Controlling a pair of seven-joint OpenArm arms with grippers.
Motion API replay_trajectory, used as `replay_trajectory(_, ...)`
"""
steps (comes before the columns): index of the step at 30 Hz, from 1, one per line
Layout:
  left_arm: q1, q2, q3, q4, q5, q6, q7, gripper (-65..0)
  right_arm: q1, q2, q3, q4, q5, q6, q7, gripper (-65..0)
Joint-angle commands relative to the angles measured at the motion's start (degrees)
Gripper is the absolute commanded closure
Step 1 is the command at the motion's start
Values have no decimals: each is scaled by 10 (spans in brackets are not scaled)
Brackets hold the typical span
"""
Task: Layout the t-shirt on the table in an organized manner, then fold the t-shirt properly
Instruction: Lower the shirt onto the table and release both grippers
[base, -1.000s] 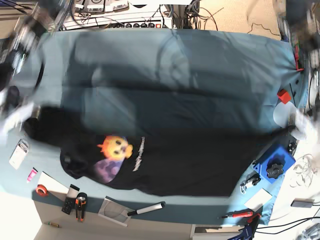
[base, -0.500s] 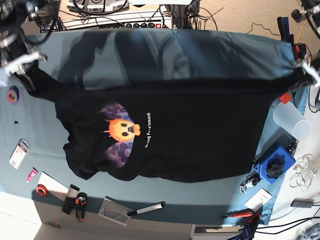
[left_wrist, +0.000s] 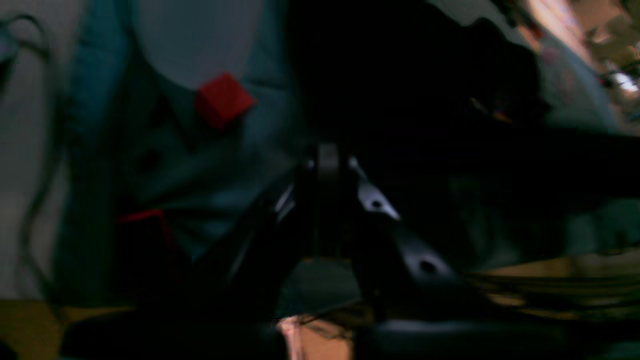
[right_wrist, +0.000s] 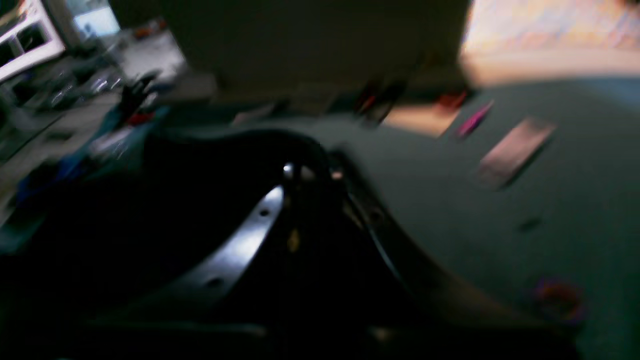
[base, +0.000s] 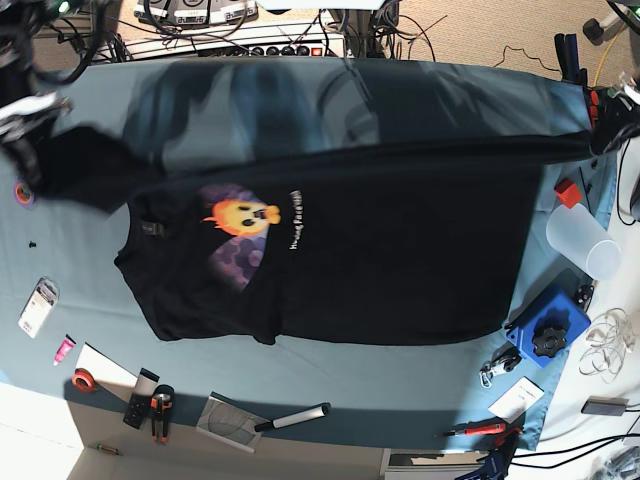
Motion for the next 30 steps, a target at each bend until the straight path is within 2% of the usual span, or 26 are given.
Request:
replay_trajectory(1,-8,-15,-5,25,-20,-3,-16,0,19,23,-2,8,-1,-1,33,0)
replay_trajectory(3,-22,-20,-5,56,-20,-17,-17,0,51,47,-16,8,-52,-1,64,0)
replay_trajectory(5,-39,-24,-5,89,-20,-17,-20,0,82,67,-35,8,-93,-1,90,0)
replay_trajectory(9,-78,-28,-5,147,-20,-16,-48,0,130,91,-83,7,-138,-1,109,0)
replay_trajectory(14,-97,-28,-2,174,15,-10,-85,0,143,90,-161,5,-144,-1,108,0)
replay_trajectory(17,-94,-28,18,174,29,-10,-87,0,142,90,-214,5,-188,-1,108,0)
replay_trajectory(20,-82,-21,60,174,30,-11,-86,0,131,70,-245,5,-247,-1,110,0)
replay_trajectory(23,-74,8,115,174,38,-11,-87,0,108,40,-254,-12,-270,-1,120,0)
replay_trajectory(26,-69,56,163,174,38,-11,-87,0,85,17,-254,-44,-275,-1,122,0)
replay_trajectory(30,-63,116,223,175,40,-11,-87,0,64,11,-254,-93,-285,-1,122,0)
